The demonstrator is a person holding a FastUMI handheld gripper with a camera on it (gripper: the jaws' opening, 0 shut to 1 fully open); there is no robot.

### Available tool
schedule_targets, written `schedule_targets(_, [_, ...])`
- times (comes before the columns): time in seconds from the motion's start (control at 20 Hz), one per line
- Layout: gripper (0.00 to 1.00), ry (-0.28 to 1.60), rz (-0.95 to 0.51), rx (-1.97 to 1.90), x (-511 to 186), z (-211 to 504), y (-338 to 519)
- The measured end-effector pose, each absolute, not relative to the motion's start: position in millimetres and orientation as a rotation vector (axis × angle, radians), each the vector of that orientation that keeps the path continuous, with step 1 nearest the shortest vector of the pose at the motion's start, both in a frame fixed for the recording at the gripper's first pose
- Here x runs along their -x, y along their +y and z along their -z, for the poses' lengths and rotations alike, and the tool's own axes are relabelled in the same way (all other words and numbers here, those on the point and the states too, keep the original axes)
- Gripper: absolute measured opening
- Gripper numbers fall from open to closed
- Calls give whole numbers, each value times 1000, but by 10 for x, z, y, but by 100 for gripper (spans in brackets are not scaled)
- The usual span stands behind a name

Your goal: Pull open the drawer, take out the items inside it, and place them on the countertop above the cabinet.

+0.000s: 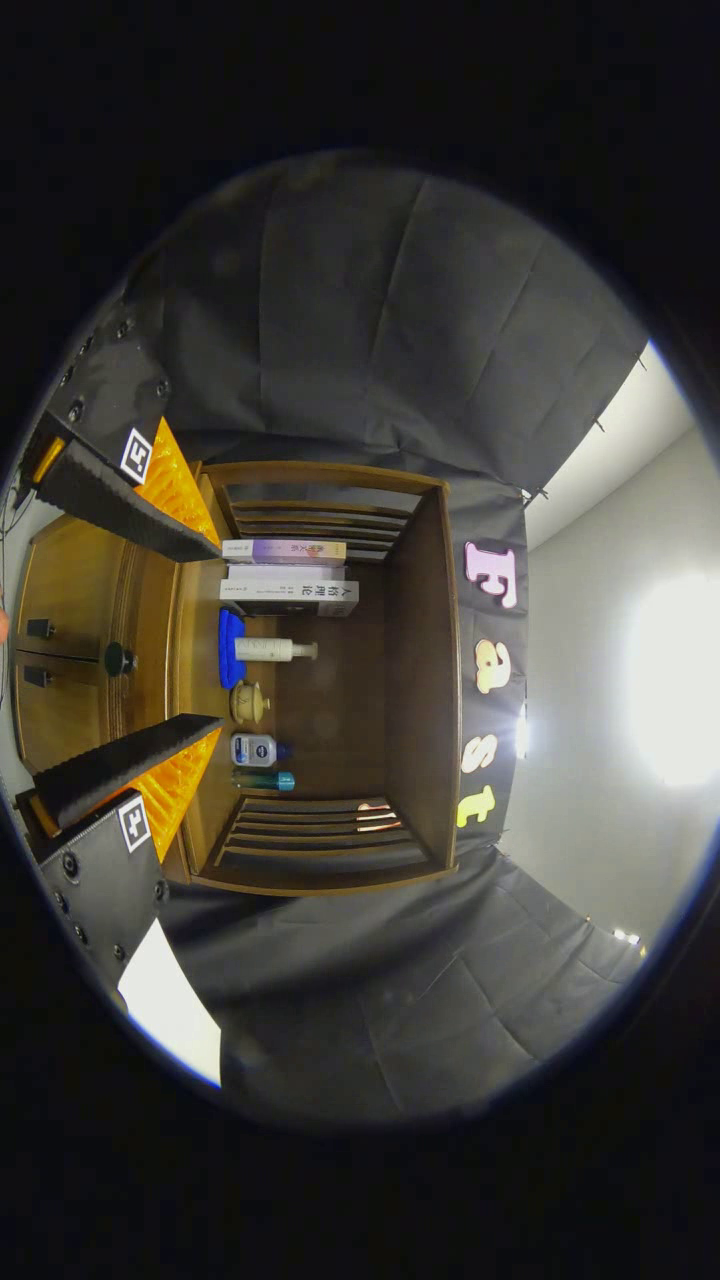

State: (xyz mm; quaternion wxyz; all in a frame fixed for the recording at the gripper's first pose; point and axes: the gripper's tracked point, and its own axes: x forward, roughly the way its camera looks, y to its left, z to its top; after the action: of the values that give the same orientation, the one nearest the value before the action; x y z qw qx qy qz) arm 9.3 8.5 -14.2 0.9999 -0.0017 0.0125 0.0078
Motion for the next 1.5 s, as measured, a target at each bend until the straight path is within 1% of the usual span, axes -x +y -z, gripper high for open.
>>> schedule_targets(0.2, [97, 41, 20, 14, -211, 290, 18])
schedule_targets(0.75, [97, 176, 74, 37, -788, 960, -9])
schedule_targets(1.05, [97, 255, 90, 40, -1109, 1376, 2])
schedule_targets(1.5, [98, 386, 91, 60, -1301, 1997, 4])
